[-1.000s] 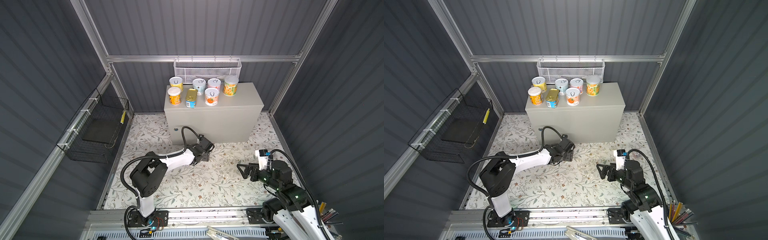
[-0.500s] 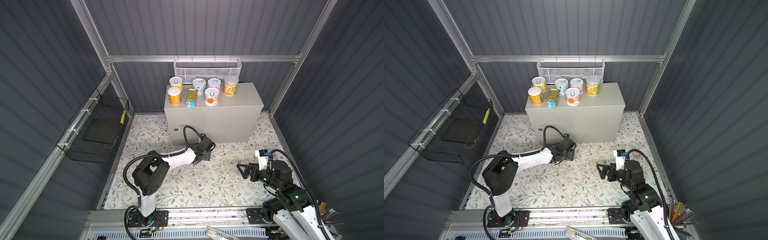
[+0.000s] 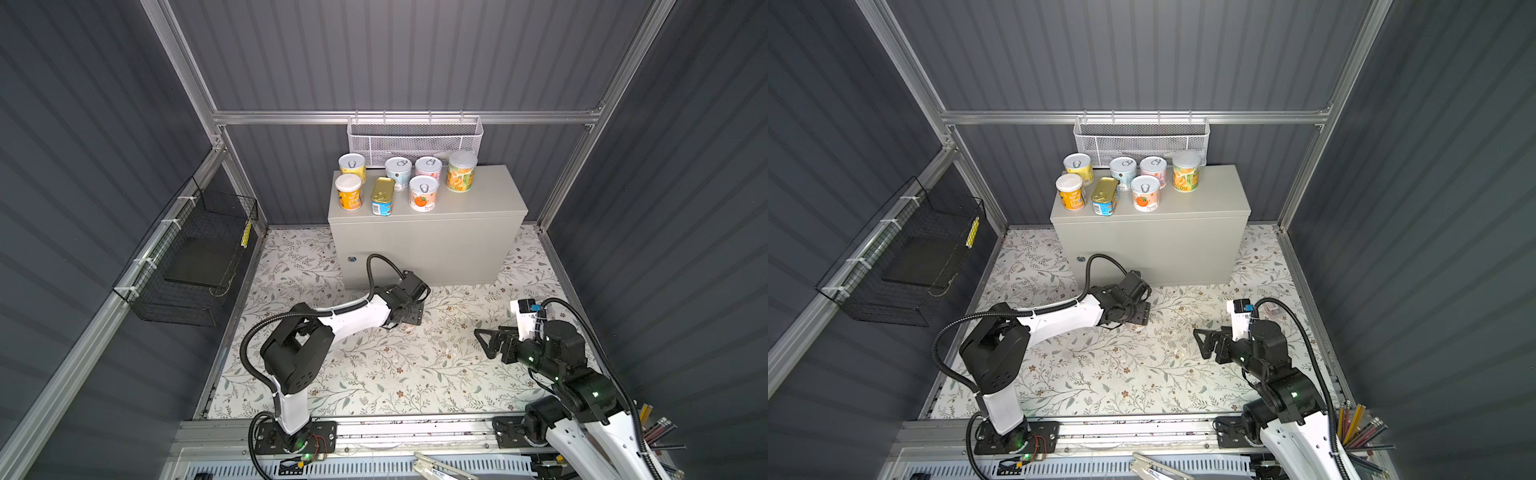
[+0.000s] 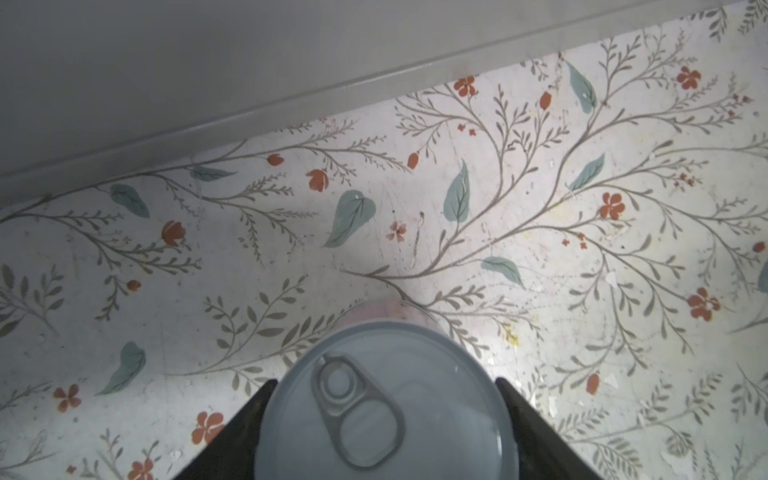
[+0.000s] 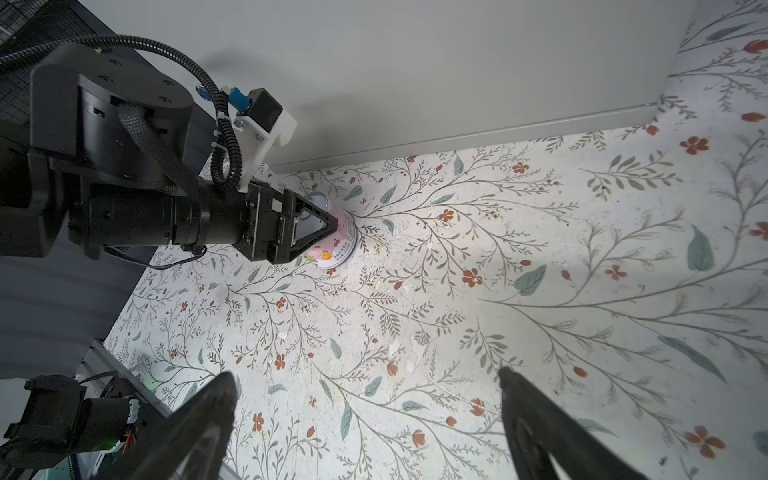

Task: Place and organize the canned foods onto the counter
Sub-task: 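Lift the pink can with the left gripper while the right gripper approaches it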

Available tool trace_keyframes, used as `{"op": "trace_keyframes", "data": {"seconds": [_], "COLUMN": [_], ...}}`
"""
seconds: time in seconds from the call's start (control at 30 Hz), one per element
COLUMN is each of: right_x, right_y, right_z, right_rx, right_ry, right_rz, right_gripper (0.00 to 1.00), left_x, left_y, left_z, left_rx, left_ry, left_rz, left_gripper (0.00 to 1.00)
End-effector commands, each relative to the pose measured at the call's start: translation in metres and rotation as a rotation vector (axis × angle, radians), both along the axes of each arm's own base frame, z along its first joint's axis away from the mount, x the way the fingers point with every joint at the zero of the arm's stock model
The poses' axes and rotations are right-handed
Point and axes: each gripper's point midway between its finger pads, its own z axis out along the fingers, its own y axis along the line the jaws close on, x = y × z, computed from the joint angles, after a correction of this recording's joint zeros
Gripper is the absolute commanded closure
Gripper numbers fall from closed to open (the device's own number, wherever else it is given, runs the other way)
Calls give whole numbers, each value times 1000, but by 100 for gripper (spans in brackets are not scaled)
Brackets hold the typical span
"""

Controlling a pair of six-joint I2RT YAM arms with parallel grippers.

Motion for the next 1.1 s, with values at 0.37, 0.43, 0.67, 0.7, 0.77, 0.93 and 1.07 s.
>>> {"op": "trace_keyframes", "data": {"seconds": [0.37, 0.43, 0.67, 0.7, 0.77, 0.93, 1.07], "right_x": [-17, -19, -26, -26, -27, -26, -27], "right_y": [22, 25, 43, 47, 55, 75, 91], "right_z": [13, 13, 10, 7, 2, 6, 14], "right_rx": [-90, -94, -124, -140, -168, -171, -106], "right_ry": [-59, -61, -91, -89, -83, -153, -193], "right_rz": [95, 106, 138, 148, 173, 237, 285], "right_gripper": [1, 1, 1, 1, 1, 1, 1], "left_x": [-5, -6, -13, -15, -13, -23, -32], "left_y": [-15, -18, -21, -20, -27, -34, -40], "left_z": [67, 69, 85, 86, 108, 129, 143], "left_rx": [-98, -112, -124, -127, -163, -207, -262], "left_ry": [-35, -27, -4, 2, -17, 11, 36], "left_rz": [-75, -84, -121, -128, -146, -192, -220], "left_gripper": [43, 44, 46, 46, 46, 47, 47]}}
